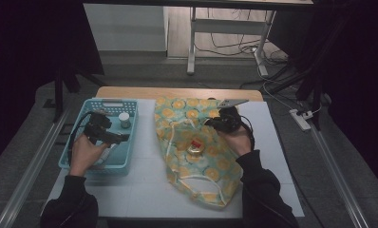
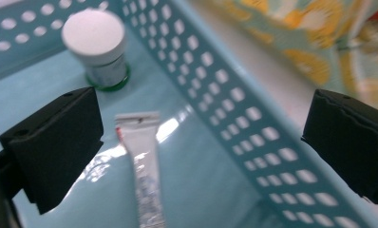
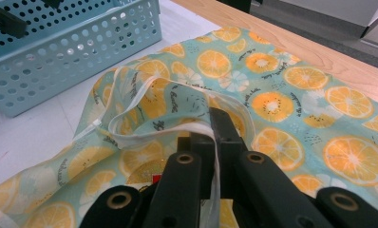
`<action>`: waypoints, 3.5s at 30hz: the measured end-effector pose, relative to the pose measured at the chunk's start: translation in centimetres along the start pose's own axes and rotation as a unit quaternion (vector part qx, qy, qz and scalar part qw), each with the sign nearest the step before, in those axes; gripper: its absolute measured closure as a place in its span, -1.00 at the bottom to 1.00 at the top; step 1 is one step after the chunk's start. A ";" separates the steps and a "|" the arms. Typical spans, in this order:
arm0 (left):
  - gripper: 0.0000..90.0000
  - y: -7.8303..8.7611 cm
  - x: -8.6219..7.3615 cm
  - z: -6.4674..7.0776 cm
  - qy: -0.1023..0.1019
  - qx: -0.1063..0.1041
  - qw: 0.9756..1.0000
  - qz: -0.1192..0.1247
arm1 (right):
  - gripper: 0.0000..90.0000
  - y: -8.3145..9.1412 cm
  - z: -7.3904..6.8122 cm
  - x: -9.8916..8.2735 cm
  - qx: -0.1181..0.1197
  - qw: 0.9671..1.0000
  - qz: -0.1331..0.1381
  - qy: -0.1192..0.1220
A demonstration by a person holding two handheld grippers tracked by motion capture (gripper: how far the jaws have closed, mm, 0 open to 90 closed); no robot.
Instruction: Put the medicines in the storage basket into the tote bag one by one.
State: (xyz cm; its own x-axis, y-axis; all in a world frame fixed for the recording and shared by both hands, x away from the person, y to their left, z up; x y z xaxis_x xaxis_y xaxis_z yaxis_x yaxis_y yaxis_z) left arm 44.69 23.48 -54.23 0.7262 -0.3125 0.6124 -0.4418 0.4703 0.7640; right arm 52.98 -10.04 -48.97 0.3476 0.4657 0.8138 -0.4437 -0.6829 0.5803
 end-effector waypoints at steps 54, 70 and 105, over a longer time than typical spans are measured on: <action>0.66 -2.7 -4.7 -3.1 0.045 0.058 0.985 -0.158 | 0.99 -0.4 -0.5 -0.1 0.002 1.000 -0.004 0.006; 0.66 -1.6 -2.6 -2.8 0.016 0.052 0.995 -0.089 | 0.99 -0.5 -0.4 -0.2 0.002 1.000 -0.004 0.005; 0.66 2.6 3.1 3.1 -0.005 -0.030 0.998 0.050 | 0.99 -0.2 -0.5 0.1 0.001 1.000 0.004 0.005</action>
State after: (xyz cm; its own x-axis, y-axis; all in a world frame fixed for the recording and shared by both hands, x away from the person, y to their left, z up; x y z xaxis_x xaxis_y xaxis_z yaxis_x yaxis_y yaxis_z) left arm 44.15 21.15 -49.66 0.6744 -0.2703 0.6871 -0.4786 0.5486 0.6855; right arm 52.69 -9.61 -48.95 0.3357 0.4657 0.8188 -0.4455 -0.6874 0.5736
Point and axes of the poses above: each handheld gripper's, and its own axes: y roughly backward along the jaws, x roughly out of its top, z roughly to its right, the point moved 9 cm from there along -y, roughly forward along the jaws, and after that the axes turned 4 degrees about -x, right-handed, at the moved point
